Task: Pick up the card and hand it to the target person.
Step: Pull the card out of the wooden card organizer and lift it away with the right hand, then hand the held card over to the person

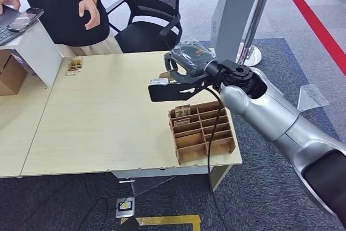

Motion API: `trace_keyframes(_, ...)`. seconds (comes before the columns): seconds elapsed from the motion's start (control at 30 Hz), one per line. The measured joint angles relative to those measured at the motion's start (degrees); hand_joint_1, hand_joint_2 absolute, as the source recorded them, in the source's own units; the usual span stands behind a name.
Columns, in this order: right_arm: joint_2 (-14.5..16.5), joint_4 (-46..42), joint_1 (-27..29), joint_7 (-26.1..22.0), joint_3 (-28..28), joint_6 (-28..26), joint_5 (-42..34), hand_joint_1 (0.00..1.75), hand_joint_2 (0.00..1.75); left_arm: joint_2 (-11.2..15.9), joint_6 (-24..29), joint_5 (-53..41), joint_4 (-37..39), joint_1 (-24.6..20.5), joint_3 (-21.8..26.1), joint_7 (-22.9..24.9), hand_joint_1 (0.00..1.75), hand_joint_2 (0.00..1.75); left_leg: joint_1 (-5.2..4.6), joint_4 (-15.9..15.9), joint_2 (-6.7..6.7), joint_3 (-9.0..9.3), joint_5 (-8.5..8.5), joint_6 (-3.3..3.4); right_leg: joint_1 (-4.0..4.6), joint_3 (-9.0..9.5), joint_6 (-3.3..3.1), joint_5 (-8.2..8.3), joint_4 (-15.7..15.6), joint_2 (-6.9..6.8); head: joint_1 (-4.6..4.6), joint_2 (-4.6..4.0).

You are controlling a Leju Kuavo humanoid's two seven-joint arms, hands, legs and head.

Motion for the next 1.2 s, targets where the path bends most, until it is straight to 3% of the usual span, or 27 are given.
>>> trace_keyframes(0.1, 1.66, 3.95, -0.92, -0.01, -0.16, -5.59, -1.60, 1.75, 1.75, -0.02, 0.04, -0.16, -0.01, -0.19, 0.00, 0.01, 0.00, 0.00, 0.00, 0.00, 0.00, 0.00, 0.01, -0.01, 0.00, 0.01, 0.00, 0.00, 0.01, 0.00, -0.01, 0.00)
trace_keyframes(0.33, 6.63, 12.69, -1.07, 2.42, -3.63, -25.18, -6.81, 1.75, 1.75, -0.08, 0.62, -0.25, 0.01, -0.16, -0.02, 0.14, 0.00, 0.00, 0.00, 0.01, 0.00, 0.00, 0.01, -0.01, 0.00, -0.01, 0.00, 0.00, 0.02, 0.01, 0.00, 0.00)
trace_keyframes(0.47, 9.26, 17.19, -1.11, 2.88, -6.57, -31.43, -10.38, 1.75, 1.75, -0.19, 0.55, -0.70, -0.01, -0.16, -0.06, 0.24, 0.00, 0.00, 0.00, 0.00, 0.00, 0.00, 0.01, -0.01, 0.00, -0.01, 0.00, 0.00, 0.02, 0.01, 0.00, 0.00)
trace_keyframes(0.83, 14.83, 29.18, -3.51, 10.24, -10.44, -36.85, -11.36, 1.75, 1.75, -0.64, 0.12, -1.21, 0.00, -0.24, -0.15, 1.01, 0.00, 0.00, 0.00, 0.02, 0.00, 0.00, 0.02, -0.02, 0.00, -0.02, 0.00, 0.00, 0.03, 0.01, -0.01, 0.00)
trace_keyframes(1.2, 17.04, 34.81, -4.60, 11.79, -11.47, -37.08, -11.04, 1.75, 1.75, -0.68, 0.29, -1.02, 0.01, -0.17, -0.17, 1.03, 0.00, 0.00, 0.00, 0.01, 0.00, 0.00, 0.02, -0.02, 0.00, -0.02, 0.00, 0.00, 0.03, 0.01, -0.01, 0.00)
